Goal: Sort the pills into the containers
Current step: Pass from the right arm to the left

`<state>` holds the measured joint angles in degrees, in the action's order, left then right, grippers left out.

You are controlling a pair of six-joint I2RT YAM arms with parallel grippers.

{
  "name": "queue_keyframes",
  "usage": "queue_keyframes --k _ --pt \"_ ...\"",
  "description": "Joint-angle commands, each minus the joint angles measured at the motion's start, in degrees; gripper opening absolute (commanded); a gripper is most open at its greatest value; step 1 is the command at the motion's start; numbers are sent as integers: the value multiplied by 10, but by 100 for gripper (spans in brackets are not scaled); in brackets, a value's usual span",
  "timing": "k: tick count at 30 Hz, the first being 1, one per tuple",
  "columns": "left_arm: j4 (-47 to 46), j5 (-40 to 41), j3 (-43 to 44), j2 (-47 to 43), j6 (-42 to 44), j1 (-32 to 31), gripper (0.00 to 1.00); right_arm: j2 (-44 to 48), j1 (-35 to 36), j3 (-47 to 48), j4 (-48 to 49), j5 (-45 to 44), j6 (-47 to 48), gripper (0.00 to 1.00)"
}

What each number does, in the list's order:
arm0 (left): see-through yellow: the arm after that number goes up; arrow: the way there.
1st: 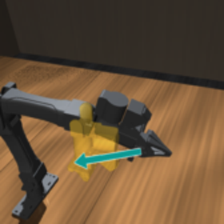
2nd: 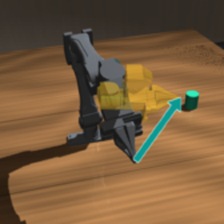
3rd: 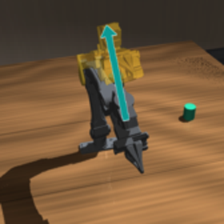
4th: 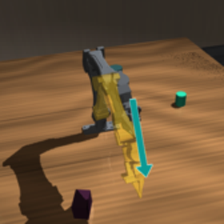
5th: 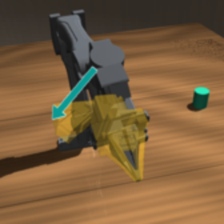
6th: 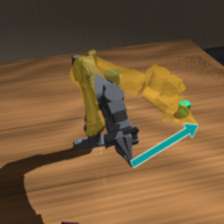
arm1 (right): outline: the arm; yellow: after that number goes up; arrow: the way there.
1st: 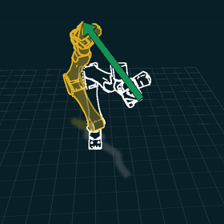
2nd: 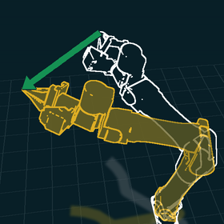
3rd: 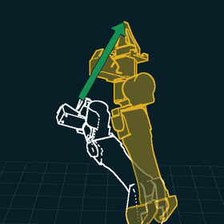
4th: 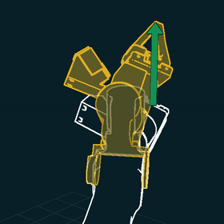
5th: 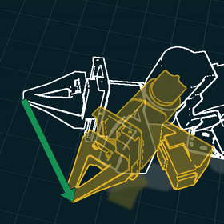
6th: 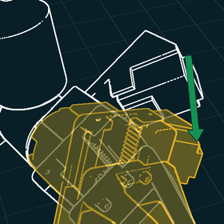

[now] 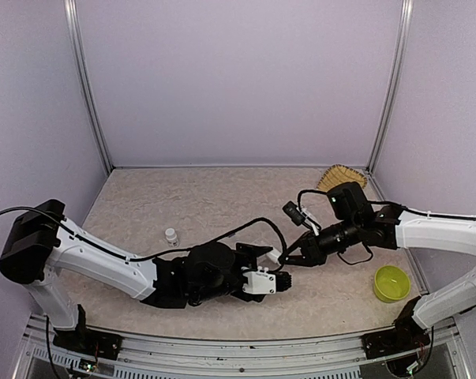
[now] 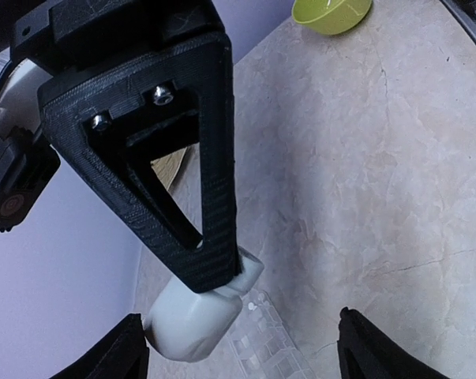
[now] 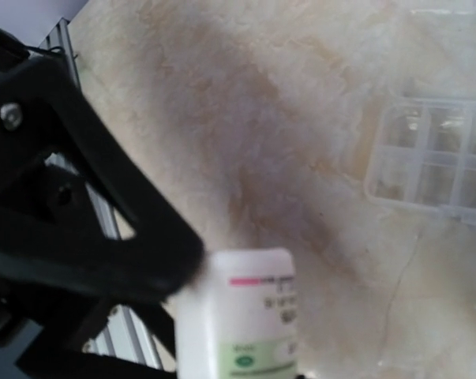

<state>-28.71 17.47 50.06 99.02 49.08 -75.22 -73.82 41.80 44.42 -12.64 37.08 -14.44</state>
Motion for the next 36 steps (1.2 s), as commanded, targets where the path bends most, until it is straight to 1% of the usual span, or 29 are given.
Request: queue_keyframes --k 1,3,7,12,16,18,20,22,28,29,31,35,36 --pt "0 30 33 16 42 -4 79 -3 10 16 -7 13 4 19" --pt "-1 35 36 20 48 -6 77 -6 14 16 -9 14 5 18" --pt "7 33 47 24 49 -9 65 -11 25 16 -9 19 7 18" --pt "34 34 59 34 49 -9 55 -7 31 12 -6 22 5 18" --pt "47 38 65 39 48 -10 50 -4 31 7 -1 33 6 18" --pt "50 39 66 39 47 -10 46 -4 31 6 0 34 8 18" --pt "51 40 67 41 45 -10 44 -4 31 4 2 37 7 17" --pt "54 41 69 42 43 -10 38 -4 31 3 5 40 7 17" --pt "55 43 70 44 35 -10 29 0 31 2 11 43 7 18" --pt "55 44 70 45 32 -10 27 -1 31 2 11 43 6 18" --pt "54 45 71 46 21 -10 27 -1 31 2 13 43 6 21" --pt "49 49 73 46 -20 -10 19 2 31 0 19 42 4 28" --pt "48 47 72 45 -33 -9 16 3 31 0 19 40 4 29"
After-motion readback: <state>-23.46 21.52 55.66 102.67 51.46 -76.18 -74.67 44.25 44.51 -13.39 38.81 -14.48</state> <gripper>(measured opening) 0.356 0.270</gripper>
